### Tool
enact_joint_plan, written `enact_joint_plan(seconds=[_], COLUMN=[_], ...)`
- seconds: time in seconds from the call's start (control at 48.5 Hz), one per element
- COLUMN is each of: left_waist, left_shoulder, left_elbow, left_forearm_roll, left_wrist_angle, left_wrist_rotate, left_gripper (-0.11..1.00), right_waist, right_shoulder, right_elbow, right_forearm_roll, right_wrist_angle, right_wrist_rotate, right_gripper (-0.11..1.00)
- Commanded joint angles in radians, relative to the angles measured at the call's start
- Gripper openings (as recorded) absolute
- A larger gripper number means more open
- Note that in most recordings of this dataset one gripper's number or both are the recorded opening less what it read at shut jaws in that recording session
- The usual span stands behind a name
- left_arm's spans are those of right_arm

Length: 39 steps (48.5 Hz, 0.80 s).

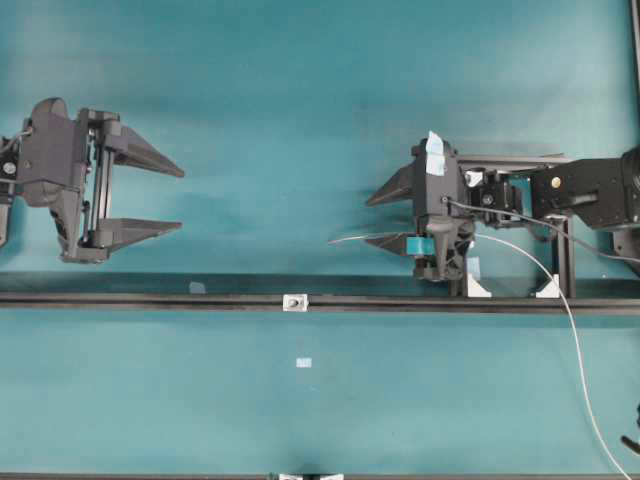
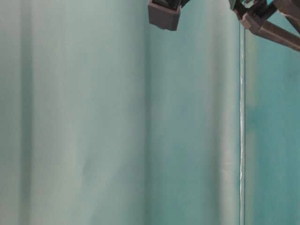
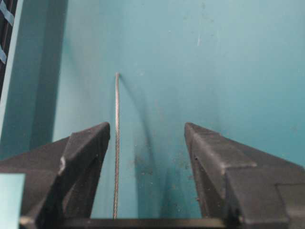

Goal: Insert the wire through the hole in the metal fitting marked with a red label. (retake)

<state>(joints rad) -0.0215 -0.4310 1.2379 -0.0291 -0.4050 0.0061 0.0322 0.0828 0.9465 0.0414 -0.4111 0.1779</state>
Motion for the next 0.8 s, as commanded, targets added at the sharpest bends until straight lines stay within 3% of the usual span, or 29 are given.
enact_joint_plan(seconds=[0.0,0.062,0.206,0.289,0.784], left_waist=[0.002,0.002,0.002,0.0,0.0], left_shoulder=[-0.003,-0.003,-0.003,-0.003,-0.003], left_elbow=[-0.006,-0.006,-0.006,-0.006,-0.002], left_forearm_roll=[-0.002,-0.002,-0.002,-0.002,-0.002], left_wrist_angle=[-0.011,-0.011,-0.011,-0.011,-0.011], left_wrist_rotate=[0.0,-0.002,-0.002,0.0,-0.002], left_gripper=[0.53,0.53,0.53,0.53,0.53], right_waist=[0.003,0.002,0.002,0.002,0.002], right_shoulder=[-0.011,-0.011,-0.011,-0.011,-0.011], right_elbow=[-0.014,-0.012,-0.015,-0.017,-0.015], right_forearm_roll=[0.002,0.002,0.002,0.003,0.002], right_wrist_angle=[-0.011,-0.009,-0.012,-0.021,-0.04], right_wrist_rotate=[0.002,0.0,-0.002,-0.002,-0.002], right_gripper=[0.64,0.54,0.14,0.03,0.02])
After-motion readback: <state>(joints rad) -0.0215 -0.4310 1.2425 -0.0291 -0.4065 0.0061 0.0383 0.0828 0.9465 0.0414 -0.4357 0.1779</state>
